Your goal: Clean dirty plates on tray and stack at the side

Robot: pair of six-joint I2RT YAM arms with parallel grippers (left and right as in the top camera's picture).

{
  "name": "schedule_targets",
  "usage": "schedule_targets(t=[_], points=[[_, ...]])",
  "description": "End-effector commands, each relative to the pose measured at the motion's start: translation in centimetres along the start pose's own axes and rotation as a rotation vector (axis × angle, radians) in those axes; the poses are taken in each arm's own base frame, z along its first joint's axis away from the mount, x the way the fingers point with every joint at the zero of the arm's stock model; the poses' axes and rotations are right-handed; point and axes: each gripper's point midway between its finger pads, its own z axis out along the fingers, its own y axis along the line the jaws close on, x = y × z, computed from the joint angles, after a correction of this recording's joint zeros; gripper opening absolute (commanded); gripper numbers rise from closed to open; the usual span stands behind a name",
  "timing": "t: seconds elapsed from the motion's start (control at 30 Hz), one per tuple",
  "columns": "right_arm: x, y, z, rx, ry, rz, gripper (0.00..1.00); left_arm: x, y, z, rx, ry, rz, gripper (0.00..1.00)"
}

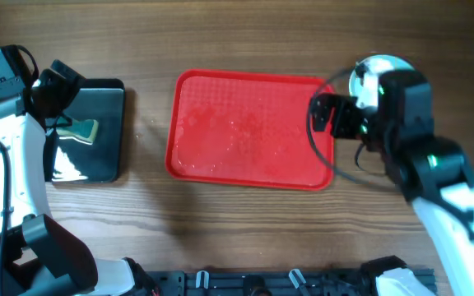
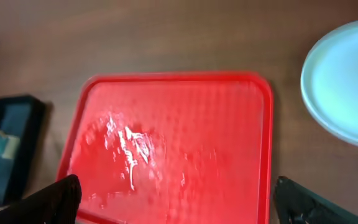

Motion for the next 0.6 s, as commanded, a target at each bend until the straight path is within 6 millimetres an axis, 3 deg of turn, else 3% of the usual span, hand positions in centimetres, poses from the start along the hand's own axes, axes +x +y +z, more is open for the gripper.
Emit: schedule_targets(t=[0.0, 0.13, 0.2, 0.33, 0.43, 0.57], points=[[1.1, -1.6, -1.8, 0.023, -0.199, -0.056, 1.00, -0.1, 0.0, 0.2, 0.003, 0.002, 0.003, 1.00], [5.9, -5.0, -0.8, -0.053, -0.566, -0.075, 1.00, -0.1, 0.0, 0.2, 0.003, 0.002, 0.004, 1.00], [7.1, -5.8, -1.8, -0.112, -0.755, -0.098, 1.00, -0.1, 0.0, 0.2, 0.003, 0.001, 0.004, 1.00], [7.4, -7.6, -2.9, -0.031, -0.801, -0.135, 1.00, -0.1, 0.0, 0.2, 0.003, 0.002, 0.003, 1.00], [9.0, -8.8, -2.6, 0.038, -0.757, -0.153, 1.00, -0.1, 0.0, 0.2, 0.003, 0.002, 0.003, 1.00], [8.8, -9.0, -2.9, 0.068, -0.770, -0.197, 1.00, -0.1, 0.0, 0.2, 0.003, 0.002, 0.004, 1.00]])
